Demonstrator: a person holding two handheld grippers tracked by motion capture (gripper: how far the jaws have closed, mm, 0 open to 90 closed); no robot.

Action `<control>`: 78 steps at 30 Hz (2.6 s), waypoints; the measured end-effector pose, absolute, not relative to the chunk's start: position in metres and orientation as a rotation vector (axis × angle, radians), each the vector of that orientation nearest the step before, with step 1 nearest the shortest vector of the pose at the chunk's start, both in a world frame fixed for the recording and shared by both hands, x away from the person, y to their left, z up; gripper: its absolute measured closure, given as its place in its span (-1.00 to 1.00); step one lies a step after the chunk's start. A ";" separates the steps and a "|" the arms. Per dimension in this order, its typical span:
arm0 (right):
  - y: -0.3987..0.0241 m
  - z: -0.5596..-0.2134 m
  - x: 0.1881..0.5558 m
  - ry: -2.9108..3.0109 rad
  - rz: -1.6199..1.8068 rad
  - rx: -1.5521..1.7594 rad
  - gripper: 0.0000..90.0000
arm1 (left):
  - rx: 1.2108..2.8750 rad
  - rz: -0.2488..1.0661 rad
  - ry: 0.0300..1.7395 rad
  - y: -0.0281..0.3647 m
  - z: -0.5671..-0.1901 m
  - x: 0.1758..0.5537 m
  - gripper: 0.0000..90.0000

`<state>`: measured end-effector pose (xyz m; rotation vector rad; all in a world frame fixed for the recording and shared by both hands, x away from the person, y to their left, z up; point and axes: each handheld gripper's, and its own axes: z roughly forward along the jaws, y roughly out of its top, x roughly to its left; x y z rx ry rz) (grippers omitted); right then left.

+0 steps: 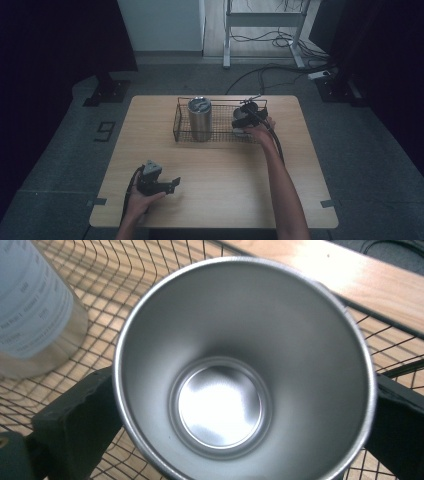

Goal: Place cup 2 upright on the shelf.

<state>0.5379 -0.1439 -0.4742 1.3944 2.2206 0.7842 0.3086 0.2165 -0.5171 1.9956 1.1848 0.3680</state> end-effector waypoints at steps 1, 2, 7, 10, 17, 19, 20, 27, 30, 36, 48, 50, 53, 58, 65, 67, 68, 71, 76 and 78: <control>-0.144 -0.473 0.537 2.212 0.792 1.392 -1.00 | 1.995 0.368 1.185 0.217 -0.517 0.308 -0.73; -0.145 -0.472 0.537 2.203 0.805 1.388 -1.00 | 1.994 0.369 1.185 0.217 -0.517 0.308 -0.73; -0.147 -0.464 0.532 2.159 0.872 1.395 -0.97 | 1.992 0.369 1.188 0.218 -0.517 0.309 -0.73; -0.149 -0.460 0.528 2.134 0.901 1.372 -0.90 | 1.995 0.368 1.188 0.217 -0.517 0.309 -0.73; -0.157 -0.459 0.515 2.063 0.990 1.374 -0.83 | 2.004 0.370 1.190 0.216 -0.518 0.309 -0.73; -0.159 -0.458 0.512 2.063 1.001 1.380 -0.84 | 2.006 0.371 1.189 0.216 -0.518 0.309 -0.73; -0.160 -0.458 0.510 2.061 1.009 1.373 -0.81 | 2.006 0.372 1.190 0.216 -0.518 0.309 -0.73; -0.166 -0.453 0.494 2.058 1.039 1.339 -0.80 | 2.004 0.378 1.195 0.218 -0.518 0.309 -0.73; -0.169 -0.452 0.487 2.062 1.038 1.330 -0.78 | 2.007 0.380 1.195 0.217 -0.518 0.309 -0.73; -0.174 -0.451 0.473 2.057 1.083 1.330 -0.78 | 2.013 0.384 1.195 0.218 -0.519 0.309 -0.73; -0.188 -0.452 0.437 2.036 1.168 1.305 -0.69 | 2.011 0.393 1.204 0.219 -0.519 0.309 -0.73; -0.192 -0.453 0.429 2.036 1.176 1.307 -0.70 | 2.013 0.392 1.201 0.219 -0.519 0.309 -0.73; -0.199 -0.456 0.417 2.020 1.190 1.306 -0.69 | 2.012 0.390 1.198 0.219 -0.519 0.309 -0.73; -0.212 -0.462 0.398 1.992 1.208 1.323 -0.66 | 2.026 0.388 1.191 0.215 -0.520 0.308 -0.73; -0.226 -0.479 0.372 1.980 1.213 1.360 -0.63 | 2.038 0.384 1.183 0.212 -0.522 0.309 -0.72; -0.229 -0.485 0.364 1.981 1.210 1.372 -0.63 | 2.039 0.384 1.183 0.211 -0.522 0.308 -0.72; -0.230 -0.488 0.361 1.979 1.216 1.380 -0.62 | 2.041 0.389 1.182 0.212 -0.522 0.308 -0.72; -0.233 -0.498 0.349 1.982 1.224 1.406 -0.61 | 2.035 0.390 1.181 0.213 -0.520 0.308 -0.72; -0.233 -0.512 0.332 2.015 1.212 1.414 -0.61 | 2.030 0.391 1.184 0.213 -0.520 0.308 -0.72; -0.233 -0.517 0.328 2.021 1.231 1.420 -0.61 | 2.033 0.389 1.181 0.213 -0.520 0.309 -0.72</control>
